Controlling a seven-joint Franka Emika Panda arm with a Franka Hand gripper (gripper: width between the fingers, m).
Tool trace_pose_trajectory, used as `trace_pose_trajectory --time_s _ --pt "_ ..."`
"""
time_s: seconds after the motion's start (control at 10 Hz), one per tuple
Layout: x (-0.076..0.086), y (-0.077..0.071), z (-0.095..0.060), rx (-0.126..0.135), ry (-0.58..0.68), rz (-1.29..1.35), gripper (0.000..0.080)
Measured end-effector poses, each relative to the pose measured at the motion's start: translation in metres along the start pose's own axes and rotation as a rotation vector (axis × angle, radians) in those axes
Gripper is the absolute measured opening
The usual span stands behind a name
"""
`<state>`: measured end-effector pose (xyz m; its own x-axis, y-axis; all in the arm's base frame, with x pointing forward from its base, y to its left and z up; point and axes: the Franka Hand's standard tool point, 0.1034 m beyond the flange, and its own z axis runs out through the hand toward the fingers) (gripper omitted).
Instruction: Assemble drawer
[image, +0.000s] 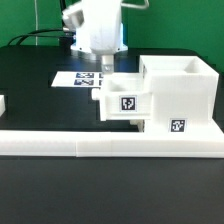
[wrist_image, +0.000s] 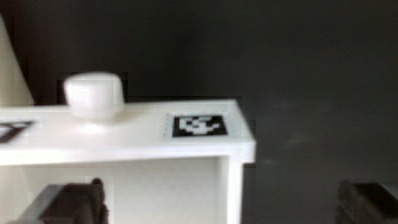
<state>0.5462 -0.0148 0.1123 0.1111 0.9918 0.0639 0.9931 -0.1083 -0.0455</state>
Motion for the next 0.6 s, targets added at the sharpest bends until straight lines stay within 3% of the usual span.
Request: trace_pose_trajectory --time_s 0.3,0.5,0.6 --pt "-0.005 0.001 0.003 0.000 0.023 -0.017 0.0649" --pt "-0.031 0.007 0.005 0.018 0.144 -0.075 0.0649" --pt "-0.045 0.011 0.015 0.018 0.201 -0.074 0.0649"
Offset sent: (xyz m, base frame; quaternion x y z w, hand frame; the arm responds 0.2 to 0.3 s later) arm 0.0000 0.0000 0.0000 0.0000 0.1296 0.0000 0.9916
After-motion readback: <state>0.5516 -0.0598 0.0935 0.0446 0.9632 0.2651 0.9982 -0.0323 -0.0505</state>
